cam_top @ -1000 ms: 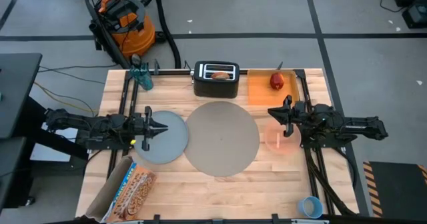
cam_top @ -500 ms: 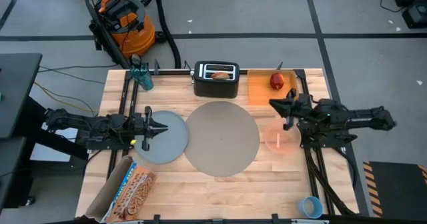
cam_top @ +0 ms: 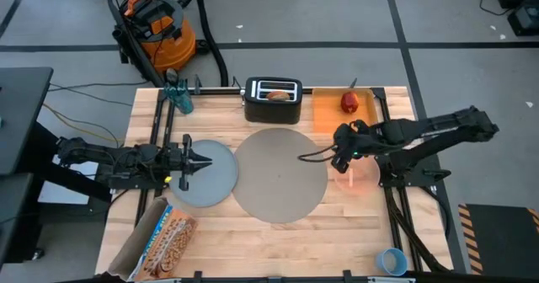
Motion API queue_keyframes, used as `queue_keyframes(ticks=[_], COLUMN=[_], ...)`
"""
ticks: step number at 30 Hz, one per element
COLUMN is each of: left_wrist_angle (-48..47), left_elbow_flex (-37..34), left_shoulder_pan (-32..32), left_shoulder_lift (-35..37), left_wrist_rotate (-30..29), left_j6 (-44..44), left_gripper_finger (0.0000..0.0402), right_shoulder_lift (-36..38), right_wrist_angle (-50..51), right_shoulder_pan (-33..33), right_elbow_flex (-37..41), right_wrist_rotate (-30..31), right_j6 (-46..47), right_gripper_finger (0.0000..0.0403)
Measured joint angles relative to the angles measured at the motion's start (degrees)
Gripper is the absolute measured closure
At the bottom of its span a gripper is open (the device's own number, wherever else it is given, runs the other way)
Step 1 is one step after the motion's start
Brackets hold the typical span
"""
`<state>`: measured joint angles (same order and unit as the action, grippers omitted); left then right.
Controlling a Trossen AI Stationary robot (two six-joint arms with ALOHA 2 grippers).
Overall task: Arrange a breakfast setting
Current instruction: Put the orange bowl on the gray placemat
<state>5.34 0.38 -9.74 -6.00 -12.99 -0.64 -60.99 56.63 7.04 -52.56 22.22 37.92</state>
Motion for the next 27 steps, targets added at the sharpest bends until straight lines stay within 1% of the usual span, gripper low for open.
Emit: queue_keyframes(ticks=[3,5,7,11,15,19,23,27], left_wrist_angle=[0.0,0.0,0.0,0.0,0.0,0.0,0.0,0.0], left_elbow_flex=[0.0,0.0,0.0,0.0,0.0,0.0,0.0,0.0], left_shoulder_pan=[0.0,0.0,0.0,0.0,0.0,0.0,0.0,0.0], left_shoulder_lift=[0.0,0.0,0.0,0.0,0.0,0.0,0.0,0.0], left_wrist_rotate=[0.0,0.0,0.0,0.0,0.0,0.0,0.0,0.0], left_j6=[0.0,0.0,0.0,0.0,0.0,0.0,0.0,0.0], left_gripper_finger=[0.0347,0.0347,0.0347,0.0347,0.0347,0.0347,0.0347,0.0347], right_shoulder_lift=[-4.4,-6.7,-9.0,-13.2,-17.0,-19.9,-22.8,-24.3], right_wrist_angle=[3.1,3.2,3.1,3.0,3.0,2.1,1.7,0.5], right_shoulder_pan=[0.0,0.5,1.6,4.3,6.2,8.0,9.0,9.4], right_elbow_flex=[-1.8,-1.7,-1.0,0.7,1.6,1.6,1.6,1.6], right_wrist_rotate=[-2.2,-5.4,-8.3,-9.5,-11.9,-13.1,-13.5,-16.7], right_j6=[6.5,10.5,13.0,16.3,19.7,21.0,23.1,23.6], right_gripper_finger=[0.0215,0.0196,0.0181,0.0164,0.0163,0.0171,0.0188,0.0208])
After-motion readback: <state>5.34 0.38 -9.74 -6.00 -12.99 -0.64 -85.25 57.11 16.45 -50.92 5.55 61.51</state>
